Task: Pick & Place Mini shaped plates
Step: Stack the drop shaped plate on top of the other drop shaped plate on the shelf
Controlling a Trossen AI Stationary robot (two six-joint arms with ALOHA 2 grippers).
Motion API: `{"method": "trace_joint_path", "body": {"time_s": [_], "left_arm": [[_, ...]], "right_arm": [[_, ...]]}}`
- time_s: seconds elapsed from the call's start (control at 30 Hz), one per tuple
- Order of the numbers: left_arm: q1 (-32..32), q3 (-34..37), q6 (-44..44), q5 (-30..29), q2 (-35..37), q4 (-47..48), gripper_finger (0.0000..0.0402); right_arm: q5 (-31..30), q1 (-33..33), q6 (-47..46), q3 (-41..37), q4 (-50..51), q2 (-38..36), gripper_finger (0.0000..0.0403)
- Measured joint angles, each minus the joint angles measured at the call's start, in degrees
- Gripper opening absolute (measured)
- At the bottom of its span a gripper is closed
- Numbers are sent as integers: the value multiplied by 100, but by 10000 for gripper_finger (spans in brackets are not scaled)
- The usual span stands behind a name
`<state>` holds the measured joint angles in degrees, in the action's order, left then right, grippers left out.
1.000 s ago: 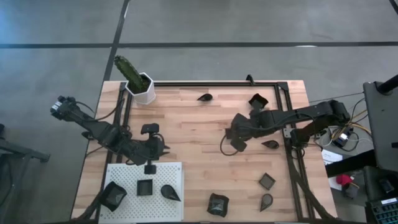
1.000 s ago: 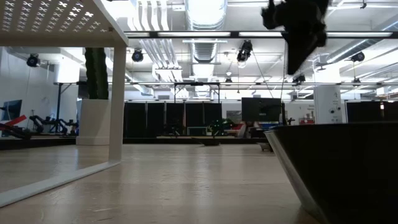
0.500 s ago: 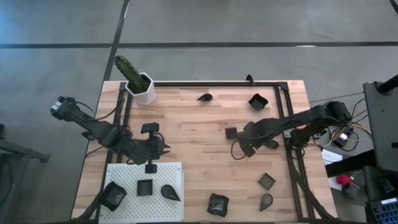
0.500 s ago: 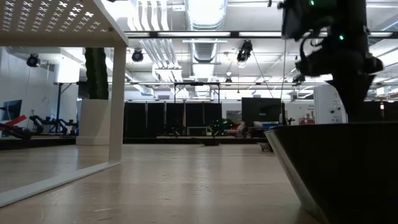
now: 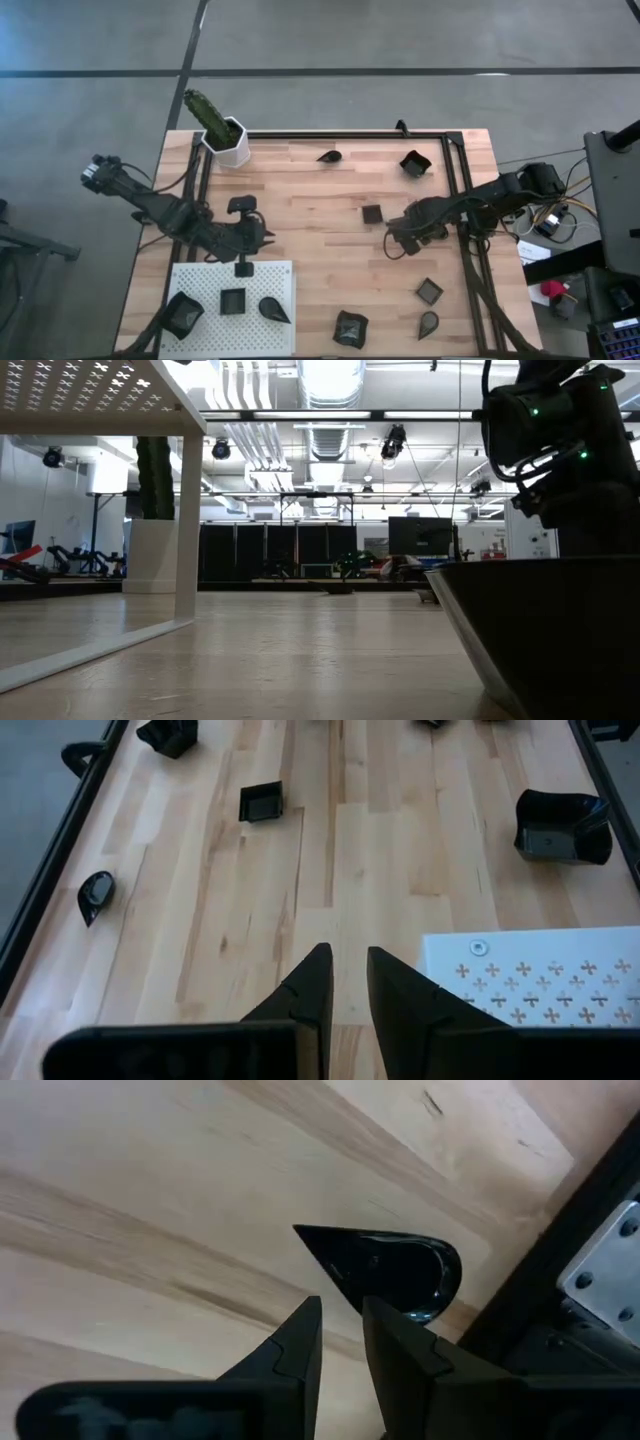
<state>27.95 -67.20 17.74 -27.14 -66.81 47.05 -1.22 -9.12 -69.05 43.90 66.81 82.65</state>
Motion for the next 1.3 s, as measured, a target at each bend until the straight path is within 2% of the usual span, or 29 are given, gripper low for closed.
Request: {"method": "trace_joint_path", "body": {"time_s": [0.27,0.5,0.77,1.1,1.3], "left_arm": [[-82,0,1,0,0,2,60],[-97,0,0,0,0,4,62],[-99,2,-81,1,0,7,62],[-106,-21,-109,2,0,1,62],[-110,-31,-122,2,0,-9,62]], "right_arm": [[-25,-16,481,-13,-34,0,63],[-28,-16,810,-115,-184,0,71],[-30,-14,865,-416,-272,0,79],[-122,-14,955,-453,-398,0,65],[-240,-12,1158,-636,-822,0,64]]}}
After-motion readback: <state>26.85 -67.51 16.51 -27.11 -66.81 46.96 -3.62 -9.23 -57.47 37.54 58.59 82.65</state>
